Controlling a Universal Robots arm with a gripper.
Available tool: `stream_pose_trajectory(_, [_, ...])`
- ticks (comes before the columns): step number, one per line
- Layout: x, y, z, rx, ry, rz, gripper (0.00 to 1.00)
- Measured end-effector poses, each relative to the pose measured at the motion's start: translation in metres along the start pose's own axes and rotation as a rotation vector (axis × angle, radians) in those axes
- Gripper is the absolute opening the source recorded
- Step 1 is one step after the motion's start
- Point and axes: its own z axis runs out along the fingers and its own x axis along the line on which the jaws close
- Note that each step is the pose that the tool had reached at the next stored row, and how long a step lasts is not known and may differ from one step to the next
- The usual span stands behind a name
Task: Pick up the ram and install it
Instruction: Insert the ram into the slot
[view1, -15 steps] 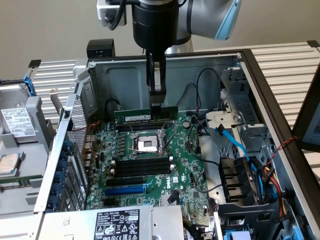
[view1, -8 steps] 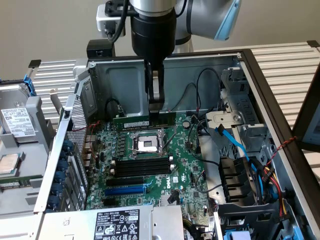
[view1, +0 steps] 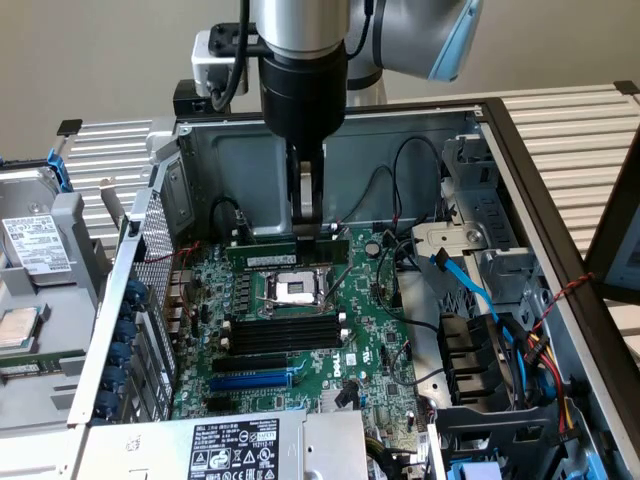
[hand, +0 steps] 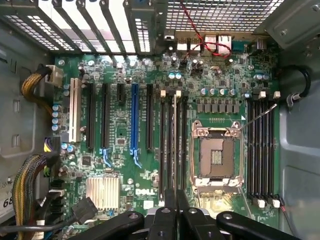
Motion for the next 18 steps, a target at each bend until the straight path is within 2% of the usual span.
stream_pose_trajectory(18, [0.005, 0.004, 0.0329, 0.0002, -0.0003, 0.005, 0.12])
